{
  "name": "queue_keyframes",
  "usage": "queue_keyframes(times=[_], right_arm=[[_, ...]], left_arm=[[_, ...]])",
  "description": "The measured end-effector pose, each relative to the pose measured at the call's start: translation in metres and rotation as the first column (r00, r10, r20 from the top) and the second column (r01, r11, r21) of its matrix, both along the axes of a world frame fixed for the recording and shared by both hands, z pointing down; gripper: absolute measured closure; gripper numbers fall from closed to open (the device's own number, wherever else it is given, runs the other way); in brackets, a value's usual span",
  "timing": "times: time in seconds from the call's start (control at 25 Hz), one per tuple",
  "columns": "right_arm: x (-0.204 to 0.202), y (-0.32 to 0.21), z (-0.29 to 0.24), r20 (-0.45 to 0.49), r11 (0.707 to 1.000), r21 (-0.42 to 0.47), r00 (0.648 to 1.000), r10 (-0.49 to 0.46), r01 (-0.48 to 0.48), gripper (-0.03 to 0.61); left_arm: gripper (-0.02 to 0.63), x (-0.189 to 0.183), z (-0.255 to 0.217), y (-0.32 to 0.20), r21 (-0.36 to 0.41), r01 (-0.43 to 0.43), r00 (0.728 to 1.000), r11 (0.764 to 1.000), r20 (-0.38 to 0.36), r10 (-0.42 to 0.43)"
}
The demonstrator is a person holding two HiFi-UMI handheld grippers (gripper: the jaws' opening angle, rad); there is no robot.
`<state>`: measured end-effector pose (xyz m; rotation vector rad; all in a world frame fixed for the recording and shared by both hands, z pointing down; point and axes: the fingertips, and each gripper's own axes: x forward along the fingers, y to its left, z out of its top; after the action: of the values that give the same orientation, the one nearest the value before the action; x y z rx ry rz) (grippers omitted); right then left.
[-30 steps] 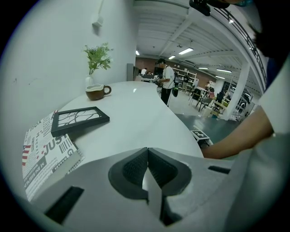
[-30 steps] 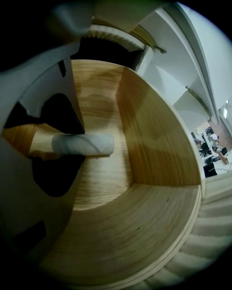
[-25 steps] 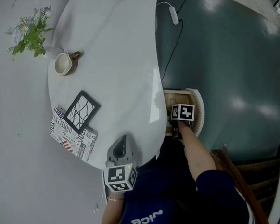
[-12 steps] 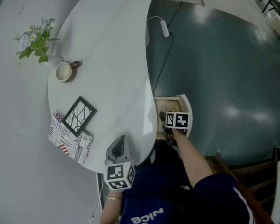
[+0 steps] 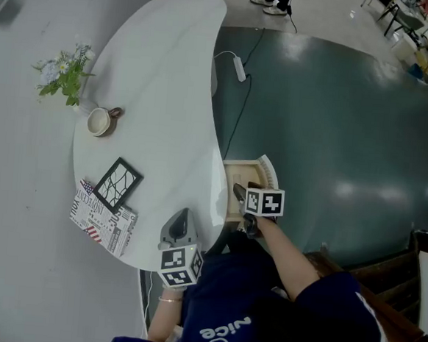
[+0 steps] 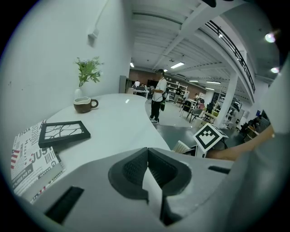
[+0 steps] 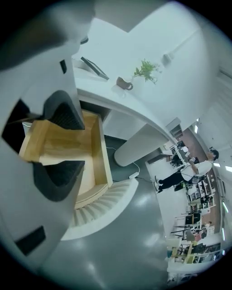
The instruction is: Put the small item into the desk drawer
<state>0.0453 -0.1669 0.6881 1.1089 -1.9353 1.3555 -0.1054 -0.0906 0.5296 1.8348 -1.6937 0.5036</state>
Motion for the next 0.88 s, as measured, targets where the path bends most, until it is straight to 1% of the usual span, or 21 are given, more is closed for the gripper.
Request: queue_keyframes(times=[0.2, 0.36, 0.48, 0.64, 0.72, 0.88], right_arm=[[0.004, 0.004, -0.034, 0.020, 0.996, 0.090, 1.000, -0.011, 0.009, 0.357], [0.008, 0.009, -0.060, 0.040, 0.986, 0.164, 0.999, -0.010, 0.003, 0.357], [0.010, 0.011, -0.081, 0.050, 0.974, 0.228, 0.999, -0.014, 0.003, 0.357], [0.016, 0.016, -0.105, 0.023, 0.954, 0.298, 0.999, -0.037, 0.028, 0.356], [0.021, 0.019, -0.118, 0.022, 0.944, 0.330, 0.999, -0.032, 0.023, 0.356], [0.031, 0.020, -0.144, 0.008, 0.913, 0.407, 1.000, -0.024, 0.018, 0.356]], left_arm=[[0.609, 0.013, -0.008, -0.003, 0.028, -0.027, 1.000, 0.999, -0.014, 0.027], [0.609, 0.026, -0.013, -0.004, 0.053, -0.059, 0.998, 0.997, -0.021, 0.060], [0.609, 0.036, -0.015, -0.004, 0.065, -0.085, 0.996, 0.994, -0.029, 0.087], [0.609, 0.050, -0.015, -0.005, 0.074, -0.114, 0.992, 0.991, -0.042, 0.118], [0.609, 0.056, -0.016, -0.007, 0.080, -0.128, 0.990, 0.988, -0.048, 0.132], [0.609, 0.066, -0.021, -0.010, 0.105, -0.146, 0.987, 0.984, -0.056, 0.152]])
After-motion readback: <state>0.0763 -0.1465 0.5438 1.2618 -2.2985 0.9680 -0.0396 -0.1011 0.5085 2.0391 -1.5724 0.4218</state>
